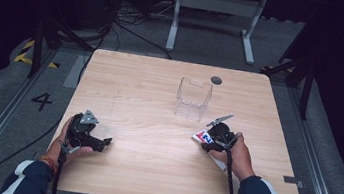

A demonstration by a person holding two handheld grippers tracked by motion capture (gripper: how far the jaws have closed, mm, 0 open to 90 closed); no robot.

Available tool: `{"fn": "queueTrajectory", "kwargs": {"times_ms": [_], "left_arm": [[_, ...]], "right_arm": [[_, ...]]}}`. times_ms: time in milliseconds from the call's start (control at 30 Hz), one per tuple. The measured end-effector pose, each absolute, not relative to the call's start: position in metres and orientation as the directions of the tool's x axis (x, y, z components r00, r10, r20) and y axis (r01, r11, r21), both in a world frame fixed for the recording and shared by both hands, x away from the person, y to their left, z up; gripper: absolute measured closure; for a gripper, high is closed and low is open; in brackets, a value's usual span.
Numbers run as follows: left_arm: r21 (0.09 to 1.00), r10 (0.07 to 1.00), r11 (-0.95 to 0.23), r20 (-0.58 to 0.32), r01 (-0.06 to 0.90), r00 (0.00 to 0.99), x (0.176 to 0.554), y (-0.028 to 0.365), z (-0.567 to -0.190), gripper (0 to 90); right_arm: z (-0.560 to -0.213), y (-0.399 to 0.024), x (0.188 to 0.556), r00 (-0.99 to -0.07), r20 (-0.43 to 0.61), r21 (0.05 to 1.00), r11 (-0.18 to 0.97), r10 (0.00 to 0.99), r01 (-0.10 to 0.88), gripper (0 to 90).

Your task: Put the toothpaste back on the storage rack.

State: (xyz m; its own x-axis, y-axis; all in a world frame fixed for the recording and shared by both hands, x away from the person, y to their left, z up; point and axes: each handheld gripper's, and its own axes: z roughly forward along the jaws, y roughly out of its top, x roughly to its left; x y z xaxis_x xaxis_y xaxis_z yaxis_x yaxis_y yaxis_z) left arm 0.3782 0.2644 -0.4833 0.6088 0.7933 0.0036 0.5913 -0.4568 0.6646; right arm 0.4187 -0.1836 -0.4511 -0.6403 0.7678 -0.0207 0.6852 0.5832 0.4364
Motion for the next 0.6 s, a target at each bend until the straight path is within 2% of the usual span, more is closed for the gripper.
{"fn": "queueTrajectory", "kwargs": {"times_ms": [333,600], "left_arm": [[0.662,0.792,-0.456,-0.003,0.595,0.610,0.3779,0.2644,-0.4832,0.2],[0.662,0.792,-0.456,-0.003,0.595,0.610,0.3780,0.2645,-0.4832,0.2]], "right_arm": [[-0.4463,-0.1914,0.4138,-0.657,0.005,0.482,0.573,0.754,0.662,65.0],[-0.4436,-0.1941,0.4097,-0.681,0.023,0.514,0.576,0.732,0.636,67.9]]}}
